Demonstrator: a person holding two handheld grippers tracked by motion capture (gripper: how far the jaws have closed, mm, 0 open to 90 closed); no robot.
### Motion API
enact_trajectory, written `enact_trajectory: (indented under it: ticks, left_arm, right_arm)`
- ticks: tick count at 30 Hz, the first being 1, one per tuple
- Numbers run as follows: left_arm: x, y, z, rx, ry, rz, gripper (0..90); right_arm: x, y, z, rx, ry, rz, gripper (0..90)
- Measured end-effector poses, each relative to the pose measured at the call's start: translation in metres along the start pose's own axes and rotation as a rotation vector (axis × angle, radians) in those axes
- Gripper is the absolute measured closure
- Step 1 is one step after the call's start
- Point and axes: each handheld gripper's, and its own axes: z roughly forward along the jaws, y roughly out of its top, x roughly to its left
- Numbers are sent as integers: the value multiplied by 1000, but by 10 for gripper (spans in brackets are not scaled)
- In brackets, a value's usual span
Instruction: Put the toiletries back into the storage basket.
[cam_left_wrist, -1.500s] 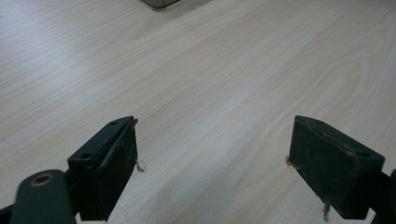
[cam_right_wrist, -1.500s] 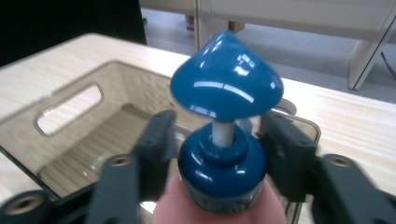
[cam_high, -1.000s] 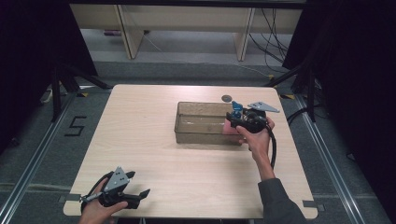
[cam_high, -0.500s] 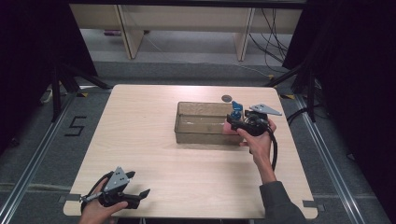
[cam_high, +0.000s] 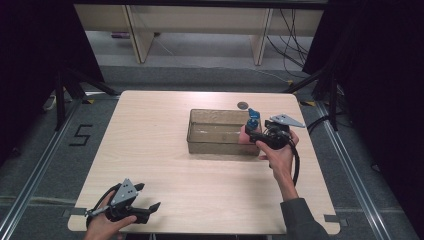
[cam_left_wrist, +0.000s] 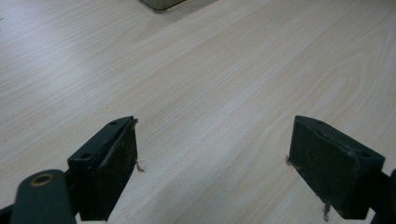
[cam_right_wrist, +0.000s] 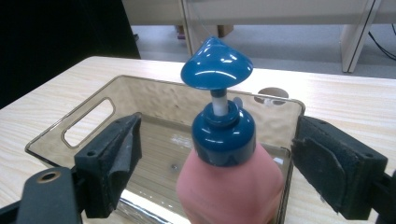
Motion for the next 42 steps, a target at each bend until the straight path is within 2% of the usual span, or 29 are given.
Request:
enact_trajectory:
  ticks: [1, 2, 4, 5, 6, 7, 8, 10, 13, 14, 15, 16, 17, 18, 19, 20, 22, 23, 24, 27, 29, 31, 35, 36, 37, 40, 41, 42]
  left_arm:
    - [1, 0, 0, 4, 0, 7, 149]
    - [0, 0, 0, 1, 0, 2, 149]
    - [0, 0, 0, 0, 2, 0, 149]
    - [2, 0, -1, 16, 6, 21, 149]
    - [2, 0, -1, 14, 11, 23, 149]
    - [1, 0, 0, -1, 7, 21, 149]
    - [1, 0, -1, 10, -2, 12, 149]
    - [0, 0, 0, -8, -4, -11, 149]
    - [1, 0, 0, -10, -1, -11, 149]
    - [0, 0, 0, -11, -2, -11, 148]
    - [0, 0, 0, -11, -3, -11, 149]
    - [0, 0, 0, -3, -5, -1, 149]
    - [0, 0, 0, 3, 1, 11, 149]
    - [0, 0, 0, 7, 7, 9, 149]
    - [0, 0, 0, 0, -5, 3, 149]
    - [-1, 0, 1, -7, -3, -6, 149]
    - [-1, -1, 1, -6, -10, -13, 149]
    - [0, -1, 1, 2, -1, -9, 149]
    - [0, -1, 1, 1, -1, -9, 149]
    - [0, -1, 1, -10, -7, -15, 149]
    - [0, -1, 1, -11, -7, -14, 149]
    - [-1, -1, 1, -9, -8, -12, 149]
    - [-1, -1, 1, -6, -9, -12, 148]
    - [0, -1, 1, -4, -11, -11, 149]
    - [0, -1, 1, -5, -7, -9, 149]
    - [-1, -1, 1, -8, -6, -11, 149]
    - [-1, -1, 1, -8, -7, -11, 149]
    - [-1, -1, 1, -8, -7, -12, 149]
  right_arm:
    - [-2, 0, 0, -13, 14, -34, 174]
    - [-1, -1, -1, -8, -4, -36, 174]
    - [2, -3, -2, 1, 5, -22, 173]
    - [1, -4, -2, -8, 4, -43, 174]
    - [2, -3, -4, 5, -2, -53, 173]
    - [3, -4, -4, 1, 15, -42, 174]
    - [4, -4, -5, 1, 16, -38, 174]
    - [8, -5, -7, 2, 25, -26, 174]
    - [12, -6, -8, -6, 23, -46, 174]
    - [13, -6, -8, -12, 39, -56, 174]
    - [16, -6, -10, 0, 33, -50, 174]
    - [16, -6, -10, -14, 37, -67, 174]
    - [19, -6, -12, 1, 45, -41, 175]
    - [22, -7, -12, 3, 45, -38, 175]
    - [21, -7, -12, -5, 48, -56, 175]
    - [25, -7, -13, -4, 50, -28, 175]
    - [25, -7, -15, -1, 50, -69, 175]
    - [26, -8, -15, -4, 67, -61, 175]
    - [27, -9, -15, -8, 63, -73, 175]
    - [30, -11, -16, -1, 76, -59, 175]
    - [33, -12, -17, 13, 67, -67, 175]
    - [35, -12, -16, -3, 90, -69, 175]
    - [40, -13, -17, 1, 96, -54, 176]
    - [40, -13, -17, -2, 101, -76, 176]
    - [42, -14, -17, -3, 106, -57, 176]
    - [43, -15, -19, 6, 100, -84, 176]
    - [44, -15, -18, 1, 115, -79, 176]
    - [45, -15, -20, 10, 111, -69, 176]
